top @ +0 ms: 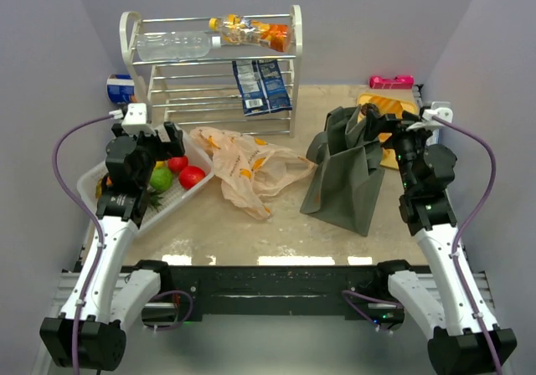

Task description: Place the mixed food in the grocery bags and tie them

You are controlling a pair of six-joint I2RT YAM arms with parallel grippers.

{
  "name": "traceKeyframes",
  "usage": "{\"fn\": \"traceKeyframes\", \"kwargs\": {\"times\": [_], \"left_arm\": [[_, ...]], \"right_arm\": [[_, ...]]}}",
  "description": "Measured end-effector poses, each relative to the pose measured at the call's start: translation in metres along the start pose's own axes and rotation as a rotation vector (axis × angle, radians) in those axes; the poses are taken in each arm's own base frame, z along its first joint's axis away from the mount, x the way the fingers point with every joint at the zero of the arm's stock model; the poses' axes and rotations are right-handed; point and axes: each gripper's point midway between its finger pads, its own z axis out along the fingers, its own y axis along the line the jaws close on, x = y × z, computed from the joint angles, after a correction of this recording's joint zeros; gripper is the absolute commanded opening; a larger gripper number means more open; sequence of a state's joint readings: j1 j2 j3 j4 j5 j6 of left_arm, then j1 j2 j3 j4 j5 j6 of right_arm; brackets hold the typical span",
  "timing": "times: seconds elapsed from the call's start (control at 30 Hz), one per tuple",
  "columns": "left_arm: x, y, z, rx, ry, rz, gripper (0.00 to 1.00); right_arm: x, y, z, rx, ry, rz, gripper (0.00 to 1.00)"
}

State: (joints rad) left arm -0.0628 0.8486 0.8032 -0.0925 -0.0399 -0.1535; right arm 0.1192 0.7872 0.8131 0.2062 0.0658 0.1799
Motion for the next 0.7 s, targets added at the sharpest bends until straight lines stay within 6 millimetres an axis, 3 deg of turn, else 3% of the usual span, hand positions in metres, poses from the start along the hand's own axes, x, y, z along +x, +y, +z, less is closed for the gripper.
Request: {"fn": "traceKeyframes", "kwargs": {"times": [0.07,0.17,0.4,0.53,0.6,0.7], "left_arm": [[0.000,-0.002,0.000,0.007,0.001,0.001,1.00],[0.001,-0.005,0.000,0.017,0.003,0.001,1.00],[0.004,-0.013,0.000,0.036,0.015,0.003,1.00],[0.006,-0.015,-0.005,0.046,0.053,0.005,1.00],[0.004,-0.018,-0.008,0.058,0.066,0.005,1.00],[0.001,-0.024,-0.012,0.091,0.086,0.004,1.00]], "right_arm": [[0.011,0.000,-0.002,0.002,0.062,-0.003,0.99],[0.011,-0.001,-0.008,0.011,0.118,-0.007,0.99],[-0.031,0.015,-0.023,-0.032,0.159,-0.007,0.95],[-0.037,0.030,-0.027,-0.100,0.228,-0.003,0.89],[-0.032,0.039,-0.022,-0.143,0.277,0.005,0.89],[-0.007,0.053,-0.014,-0.191,0.387,0.016,0.91]]}}
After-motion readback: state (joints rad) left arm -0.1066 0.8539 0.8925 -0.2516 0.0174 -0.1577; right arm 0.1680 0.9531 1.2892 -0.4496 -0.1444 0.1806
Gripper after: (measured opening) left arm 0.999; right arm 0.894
